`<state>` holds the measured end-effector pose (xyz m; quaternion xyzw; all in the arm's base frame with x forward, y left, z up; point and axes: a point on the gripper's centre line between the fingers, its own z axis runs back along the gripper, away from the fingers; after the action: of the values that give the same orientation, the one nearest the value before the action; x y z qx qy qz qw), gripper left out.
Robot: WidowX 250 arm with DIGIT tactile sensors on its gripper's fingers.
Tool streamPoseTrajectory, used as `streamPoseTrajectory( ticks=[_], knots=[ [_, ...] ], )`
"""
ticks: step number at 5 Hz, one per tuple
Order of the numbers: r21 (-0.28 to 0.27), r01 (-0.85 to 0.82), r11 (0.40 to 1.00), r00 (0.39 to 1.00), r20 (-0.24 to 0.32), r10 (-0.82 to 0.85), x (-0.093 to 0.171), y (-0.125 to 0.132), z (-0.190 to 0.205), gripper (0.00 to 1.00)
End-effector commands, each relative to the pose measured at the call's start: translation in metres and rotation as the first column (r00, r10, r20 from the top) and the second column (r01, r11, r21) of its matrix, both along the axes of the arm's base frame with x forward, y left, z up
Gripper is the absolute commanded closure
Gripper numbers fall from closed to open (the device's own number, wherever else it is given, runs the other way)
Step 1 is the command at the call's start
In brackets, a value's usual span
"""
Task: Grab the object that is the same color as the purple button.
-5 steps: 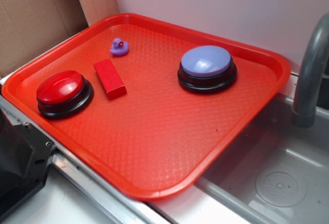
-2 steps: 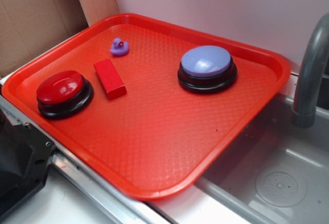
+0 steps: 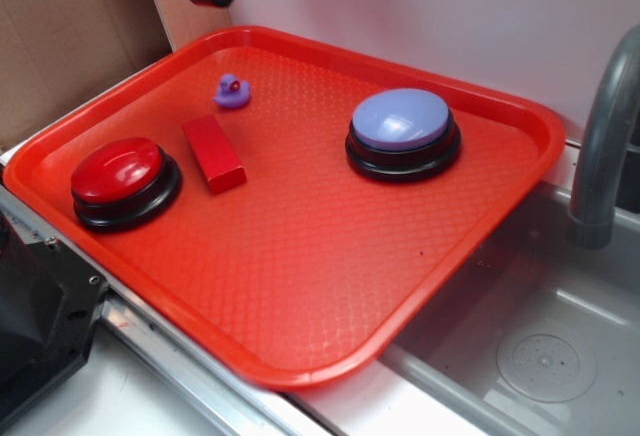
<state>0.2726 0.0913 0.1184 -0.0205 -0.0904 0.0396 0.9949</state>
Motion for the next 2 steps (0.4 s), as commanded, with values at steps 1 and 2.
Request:
streamPoseTrajectory(
  ticks=[1,2],
  knots=[
    [0.019,0.063,0.998,0.998,-0.013,-0.062,0.005,0.001,-0.041,0.00],
    [0.024,0.086,0.996,0.996,-0.024,-0.086,0.005,-0.009,-0.057,0.00]
  ],
)
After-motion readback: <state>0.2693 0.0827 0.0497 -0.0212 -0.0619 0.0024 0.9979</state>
